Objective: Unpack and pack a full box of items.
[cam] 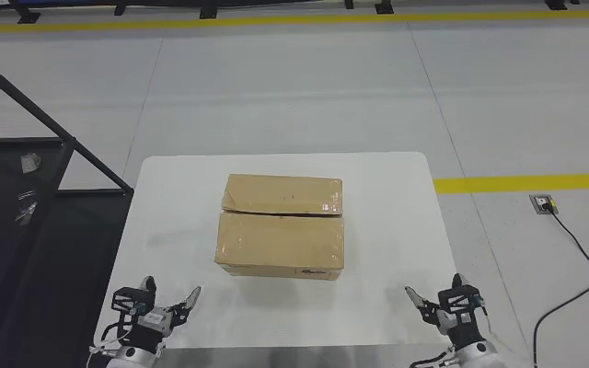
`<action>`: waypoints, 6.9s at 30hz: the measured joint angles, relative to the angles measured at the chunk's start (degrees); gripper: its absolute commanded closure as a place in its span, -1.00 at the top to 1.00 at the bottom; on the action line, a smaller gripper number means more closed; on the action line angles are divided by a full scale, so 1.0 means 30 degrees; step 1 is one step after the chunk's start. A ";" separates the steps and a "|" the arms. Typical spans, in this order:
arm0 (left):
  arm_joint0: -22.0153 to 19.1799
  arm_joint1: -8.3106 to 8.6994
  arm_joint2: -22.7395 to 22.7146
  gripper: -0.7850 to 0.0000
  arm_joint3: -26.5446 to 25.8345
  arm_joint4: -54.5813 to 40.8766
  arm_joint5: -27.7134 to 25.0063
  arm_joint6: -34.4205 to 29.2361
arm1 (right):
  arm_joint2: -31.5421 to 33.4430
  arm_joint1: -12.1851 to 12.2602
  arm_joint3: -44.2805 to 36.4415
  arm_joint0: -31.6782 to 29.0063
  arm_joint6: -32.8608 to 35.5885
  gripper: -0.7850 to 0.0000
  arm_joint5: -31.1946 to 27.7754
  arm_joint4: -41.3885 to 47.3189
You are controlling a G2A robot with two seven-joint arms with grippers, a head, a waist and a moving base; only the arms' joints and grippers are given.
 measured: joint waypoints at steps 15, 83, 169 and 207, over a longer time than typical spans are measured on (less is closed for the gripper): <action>-0.0249 0.0281 -0.3218 1.00 0.0185 -0.8002 -0.6518 -0.0833 | -0.0657 -0.0062 -0.1336 0.4111 0.5673 1.00 -0.1086 0.4866; -0.5468 0.1622 -0.1808 1.00 0.2495 -2.5477 -1.0590 -1.5572 | -0.7463 0.1049 0.8207 1.4660 2.4873 1.00 -0.7306 3.1433; -0.5558 0.2791 0.2060 1.00 0.3864 -2.2294 -1.1193 -1.7456 | -1.7318 -0.7498 2.8178 2.7852 0.2331 1.00 -0.8633 3.1458; -0.4124 0.3374 -0.1650 1.00 0.1577 -2.0801 -0.8933 -1.4576 | -1.4699 -0.8519 2.6702 2.7099 1.8509 1.00 -0.5493 3.7741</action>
